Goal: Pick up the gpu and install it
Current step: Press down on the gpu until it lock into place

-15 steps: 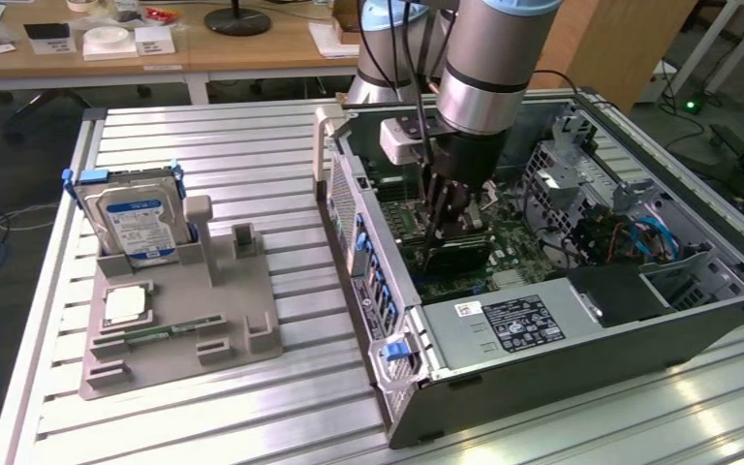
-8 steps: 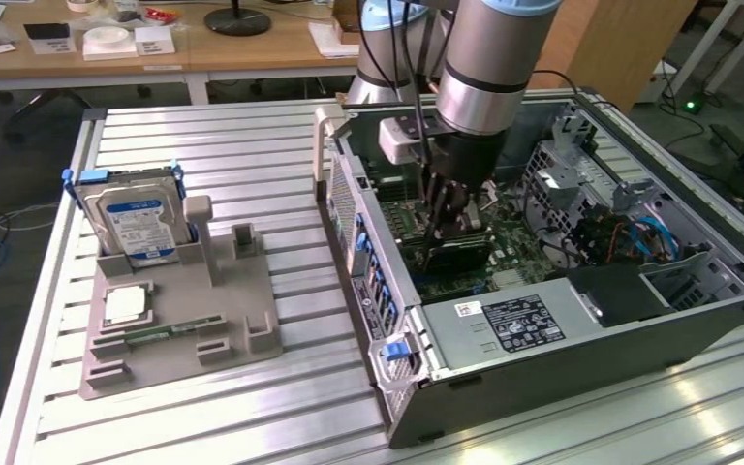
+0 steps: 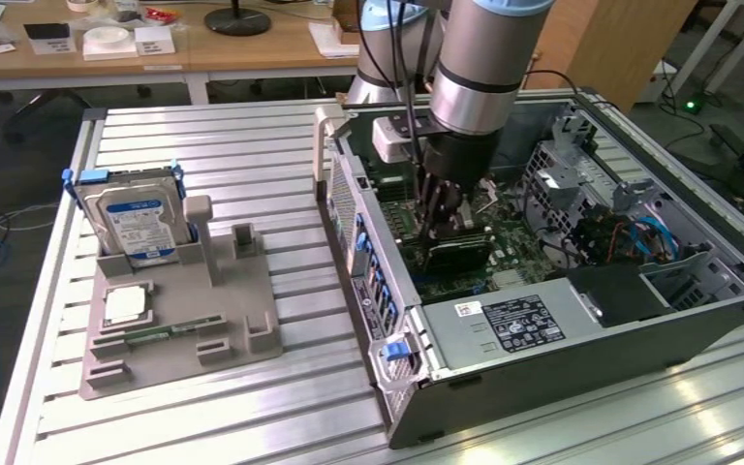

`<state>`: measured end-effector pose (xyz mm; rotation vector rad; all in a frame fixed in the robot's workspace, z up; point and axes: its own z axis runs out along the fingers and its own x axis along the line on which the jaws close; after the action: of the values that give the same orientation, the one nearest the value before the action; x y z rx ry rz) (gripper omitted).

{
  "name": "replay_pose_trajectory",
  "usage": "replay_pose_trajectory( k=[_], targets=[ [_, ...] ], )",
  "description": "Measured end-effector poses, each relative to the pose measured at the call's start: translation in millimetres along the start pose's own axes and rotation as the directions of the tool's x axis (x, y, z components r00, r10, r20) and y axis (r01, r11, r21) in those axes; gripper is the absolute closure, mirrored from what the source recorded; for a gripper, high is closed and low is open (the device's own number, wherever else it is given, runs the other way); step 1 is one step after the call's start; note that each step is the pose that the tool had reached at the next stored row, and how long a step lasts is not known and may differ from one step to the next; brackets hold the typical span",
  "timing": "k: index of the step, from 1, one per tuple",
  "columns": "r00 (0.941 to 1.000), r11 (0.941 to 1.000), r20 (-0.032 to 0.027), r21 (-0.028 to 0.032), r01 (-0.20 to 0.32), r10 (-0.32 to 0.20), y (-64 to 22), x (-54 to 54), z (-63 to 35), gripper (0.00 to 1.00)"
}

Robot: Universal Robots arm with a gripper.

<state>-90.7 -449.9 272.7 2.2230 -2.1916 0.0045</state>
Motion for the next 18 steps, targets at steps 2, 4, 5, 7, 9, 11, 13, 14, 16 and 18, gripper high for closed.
replay_pose_trajectory(
  k=[2,4,5,7,9,11,13,14,16,18],
  targets=[
    [1.0,1.0,0.0,0.0,0.0,0.0,0.8,-0.1,0.0,0.89],
    [1.0,1.0,0.0004,0.0,0.0,0.0,2.9,-0.1,0.2,0.89],
    [1.0,1.0,0.0003,0.0,0.0,0.0,4.1,-0.1,0.4,0.89],
    [1.0,1.0,0.0004,0.0,0.0,0.0,6.0,-0.2,0.8,0.89],
    [1.0,1.0,0.0002,0.0,0.0,0.0,13.9,-2.3,1.3,0.89],
    [1.0,1.0,0.0002,0.0,0.0,0.0,13.8,-3.7,4.0,0.89],
    [1.0,1.0,0.0002,0.0,0.0,0.0,13.9,-3.8,6.5,0.89],
    [1.0,1.0,-0.0003,-0.0003,0.0,0.0,13.9,-3.7,7.6,0.89],
    [1.0,1.0,-0.0012,-0.0014,0.0,0.0,14.0,-3.7,9.8,0.89],
    [1.0,1.0,-0.0002,-0.0007,0.0,0.0,14.0,-3.8,12.4,0.89]
  ],
)
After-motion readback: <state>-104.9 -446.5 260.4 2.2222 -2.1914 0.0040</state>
